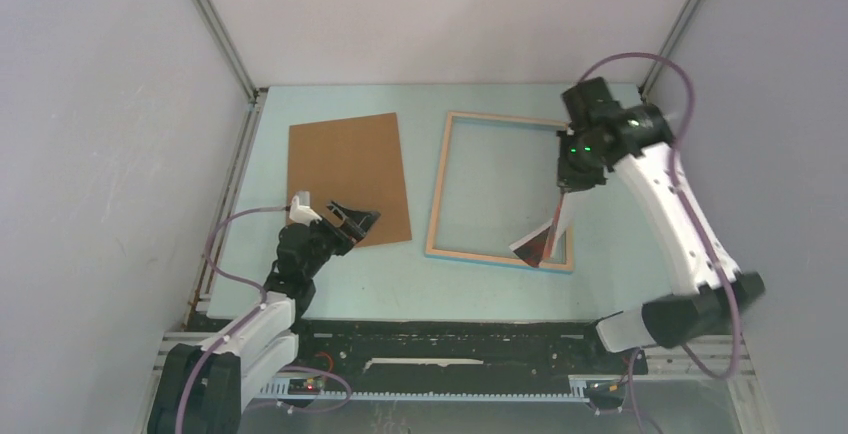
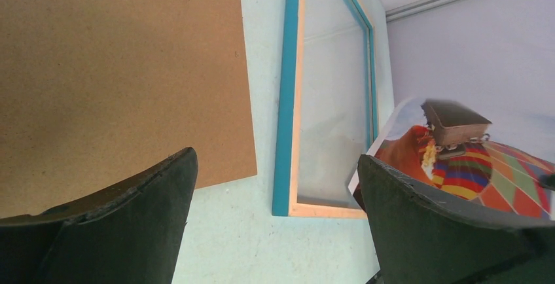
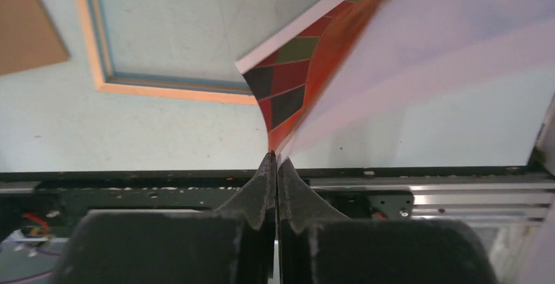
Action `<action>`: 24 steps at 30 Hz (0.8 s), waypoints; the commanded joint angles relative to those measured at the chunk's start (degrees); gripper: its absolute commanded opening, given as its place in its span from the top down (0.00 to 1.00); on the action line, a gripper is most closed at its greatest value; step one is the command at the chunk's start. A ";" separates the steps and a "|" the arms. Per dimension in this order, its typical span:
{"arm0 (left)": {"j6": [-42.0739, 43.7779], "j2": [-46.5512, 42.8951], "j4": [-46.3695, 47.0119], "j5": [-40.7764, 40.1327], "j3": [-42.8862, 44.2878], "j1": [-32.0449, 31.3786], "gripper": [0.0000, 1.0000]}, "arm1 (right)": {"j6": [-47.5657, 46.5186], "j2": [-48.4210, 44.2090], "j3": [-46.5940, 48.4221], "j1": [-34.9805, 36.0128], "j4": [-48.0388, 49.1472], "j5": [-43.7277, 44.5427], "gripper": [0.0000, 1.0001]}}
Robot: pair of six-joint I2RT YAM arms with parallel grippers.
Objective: Put the photo into the frame
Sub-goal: Turn over the photo from the photo frame.
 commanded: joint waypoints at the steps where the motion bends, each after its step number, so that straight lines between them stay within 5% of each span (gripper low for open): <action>1: 1.12 1.05 2.43 0.97 1.29 -0.29 0.00 | -0.58 9.34 4.98 5.33 -1.69 8.25 1.00; 12: 1.36 2.85 2.53 1.80 2.12 -0.32 0.00 | -3.08 34.12 34.47 15.39 -10.23 13.81 1.00; 24: 0.71 7.32 4.88 4.09 3.05 -0.10 0.00 | 0.40 24.81 26.81 15.46 -7.68 12.40 1.00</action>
